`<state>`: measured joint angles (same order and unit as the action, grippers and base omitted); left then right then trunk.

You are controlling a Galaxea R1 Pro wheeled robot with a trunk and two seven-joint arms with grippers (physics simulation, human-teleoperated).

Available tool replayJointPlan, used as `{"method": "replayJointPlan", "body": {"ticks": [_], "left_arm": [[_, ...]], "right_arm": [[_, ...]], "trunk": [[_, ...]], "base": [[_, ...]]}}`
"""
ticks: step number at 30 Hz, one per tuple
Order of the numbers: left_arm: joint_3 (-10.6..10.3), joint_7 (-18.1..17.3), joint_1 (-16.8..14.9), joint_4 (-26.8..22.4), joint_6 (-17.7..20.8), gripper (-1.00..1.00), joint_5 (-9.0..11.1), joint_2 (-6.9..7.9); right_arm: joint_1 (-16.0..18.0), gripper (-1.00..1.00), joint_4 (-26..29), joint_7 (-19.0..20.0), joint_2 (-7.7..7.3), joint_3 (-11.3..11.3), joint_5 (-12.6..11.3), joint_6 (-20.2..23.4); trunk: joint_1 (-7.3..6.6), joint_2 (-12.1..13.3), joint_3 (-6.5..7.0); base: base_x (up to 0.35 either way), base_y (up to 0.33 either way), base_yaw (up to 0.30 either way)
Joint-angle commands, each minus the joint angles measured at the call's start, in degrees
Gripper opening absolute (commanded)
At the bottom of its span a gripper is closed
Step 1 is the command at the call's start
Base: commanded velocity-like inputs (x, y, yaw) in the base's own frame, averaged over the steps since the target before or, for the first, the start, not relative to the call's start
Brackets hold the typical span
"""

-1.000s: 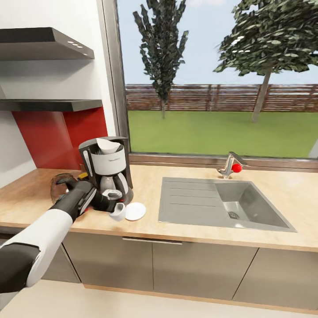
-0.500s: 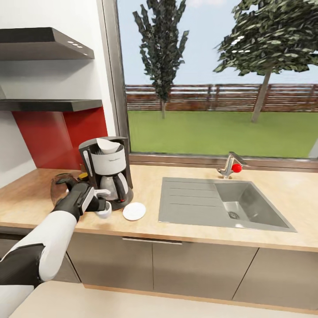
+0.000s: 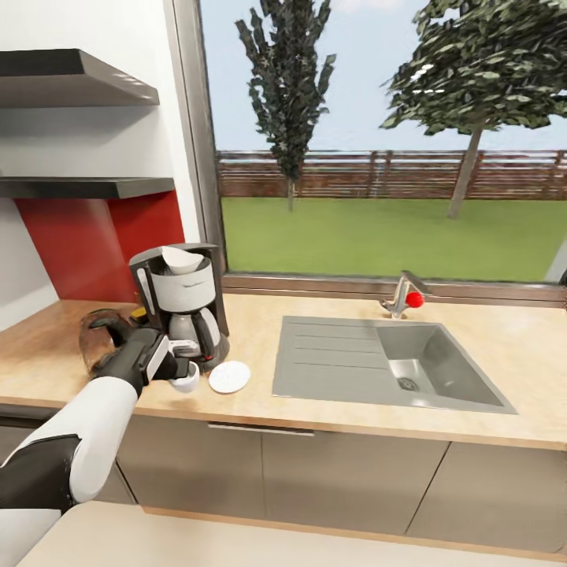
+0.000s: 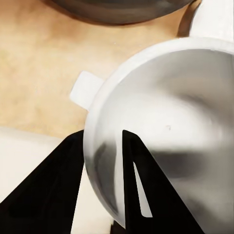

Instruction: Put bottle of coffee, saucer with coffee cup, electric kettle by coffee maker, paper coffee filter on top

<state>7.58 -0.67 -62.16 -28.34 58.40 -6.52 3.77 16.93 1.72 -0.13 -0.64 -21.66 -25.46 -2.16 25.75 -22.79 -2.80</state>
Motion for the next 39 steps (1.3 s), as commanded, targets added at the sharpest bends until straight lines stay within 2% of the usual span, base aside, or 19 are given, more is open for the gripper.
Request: {"method": "replayJointPlan", "body": {"ticks": [1, 7, 15, 26, 39], "left_arm": [[0.33, -0.04, -0.05, -0.05, 0.23, -1.0, -0.43, -0.04], [0.33, -0.04, 0.02, -0.06, 0.23, -1.0, -0.41, 0.0], [0.3, -0.04, 0.02, -0.1, 0.19, -1.0, -0.34, -0.02], [0.32, -0.04, 0.04, -0.05, 0.14, -1.0, -0.25, -0.08], [0.33, -0.04, 0.11, -0.05, 0.06, -1.0, -0.25, -0.03]], "right_arm": [[0.04, 1.0, 0.01, -0.03, -0.02, -0.48, -0.55, -0.12], [0.04, 1.0, 0.04, -0.02, 0.02, -0.48, -0.55, -0.12], [0.04, 1.0, 0.04, -0.04, 0.03, -0.48, -0.55, -0.12], [0.04, 1.0, 0.2, -0.13, 0.03, -0.46, -0.55, -0.12], [0.04, 1.0, 0.21, -0.08, 0.03, -0.48, -0.55, -0.12]], "trunk": [[0.04, -0.13, -0.13], [0.04, -0.13, -0.13], [0.04, -0.13, -0.13], [0.04, -0.13, -0.13], [0.04, -0.13, -0.13]], "base": [[0.0, -0.262, 0.0], [-0.043, -0.222, 0.0], [-0.004, -0.04, 0.0], [0.091, -0.213, 0.0], [0.038, -0.036, 0.0]]}}
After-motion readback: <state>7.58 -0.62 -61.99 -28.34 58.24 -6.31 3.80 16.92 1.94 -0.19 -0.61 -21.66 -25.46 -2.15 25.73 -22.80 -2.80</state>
